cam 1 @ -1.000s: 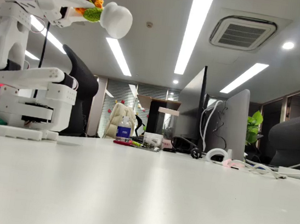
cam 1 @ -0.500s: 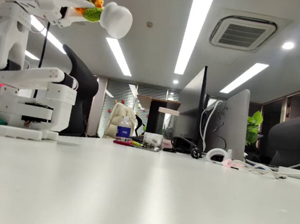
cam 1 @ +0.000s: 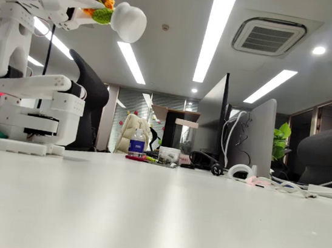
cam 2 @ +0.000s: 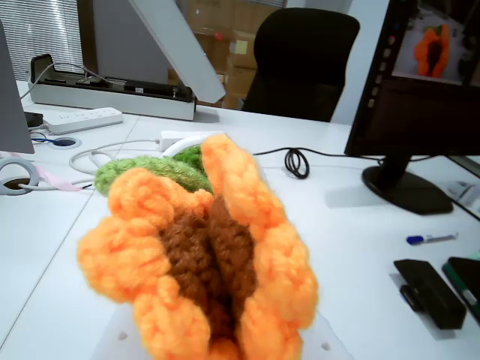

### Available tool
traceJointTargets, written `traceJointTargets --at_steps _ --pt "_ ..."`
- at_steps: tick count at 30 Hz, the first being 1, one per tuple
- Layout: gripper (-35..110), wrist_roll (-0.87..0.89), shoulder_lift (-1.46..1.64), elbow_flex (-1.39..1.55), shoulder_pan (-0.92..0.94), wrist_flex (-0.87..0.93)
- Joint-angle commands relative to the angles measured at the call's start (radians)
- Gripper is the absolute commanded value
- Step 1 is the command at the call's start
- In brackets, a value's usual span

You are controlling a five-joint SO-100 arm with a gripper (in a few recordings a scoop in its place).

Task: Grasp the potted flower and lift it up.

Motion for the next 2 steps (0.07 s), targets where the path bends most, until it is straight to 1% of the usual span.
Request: traceJointTargets --at_steps 1,2 --pt "0 -0.008 0.014 0.008 -0.005 0.009" --pt "0 -0.008 0.014 0.008 -0.005 0.009"
